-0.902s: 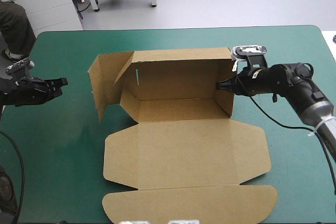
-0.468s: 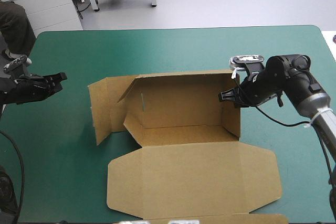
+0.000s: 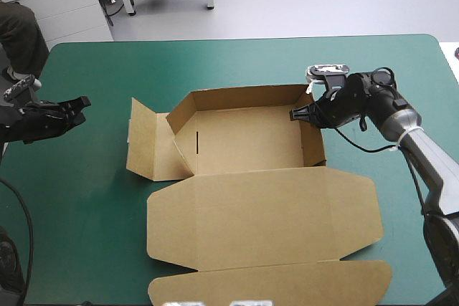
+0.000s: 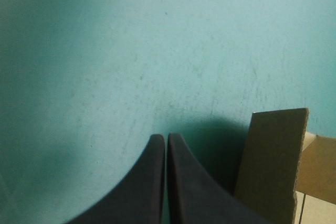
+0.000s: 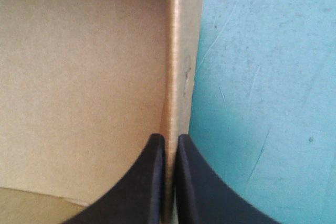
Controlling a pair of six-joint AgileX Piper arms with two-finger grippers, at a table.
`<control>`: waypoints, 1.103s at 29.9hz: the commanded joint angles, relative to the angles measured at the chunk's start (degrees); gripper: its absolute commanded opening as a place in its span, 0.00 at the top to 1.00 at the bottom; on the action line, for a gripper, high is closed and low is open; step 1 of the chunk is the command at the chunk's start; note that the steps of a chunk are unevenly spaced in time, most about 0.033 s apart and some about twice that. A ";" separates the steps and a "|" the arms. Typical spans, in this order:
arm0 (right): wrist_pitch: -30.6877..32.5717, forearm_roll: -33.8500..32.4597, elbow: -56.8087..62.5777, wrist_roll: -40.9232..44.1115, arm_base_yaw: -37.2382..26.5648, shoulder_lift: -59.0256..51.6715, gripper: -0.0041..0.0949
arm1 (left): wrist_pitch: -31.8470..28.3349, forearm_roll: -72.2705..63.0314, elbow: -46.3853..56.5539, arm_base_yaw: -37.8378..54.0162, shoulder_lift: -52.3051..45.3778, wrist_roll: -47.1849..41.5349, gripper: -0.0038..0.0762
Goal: Fold the box
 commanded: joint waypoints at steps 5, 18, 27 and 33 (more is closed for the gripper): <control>5.13 0.91 -1.02 -0.36 0.13 0.15 0.76 | -1.95 -2.90 -1.41 0.16 -2.03 -0.97 0.95; 12.72 0.02 -10.90 4.51 0.13 0.15 0.27 | -1.63 -2.90 -1.41 0.16 -2.03 -1.31 0.95; 20.22 -0.31 -18.51 6.54 0.13 -2.37 0.26 | -1.51 -2.90 -1.41 0.16 -2.03 -2.52 0.95; 20.22 -0.25 -18.30 8.88 0.13 -7.04 0.20 | -1.39 -2.90 -1.41 0.16 -2.03 -2.64 0.95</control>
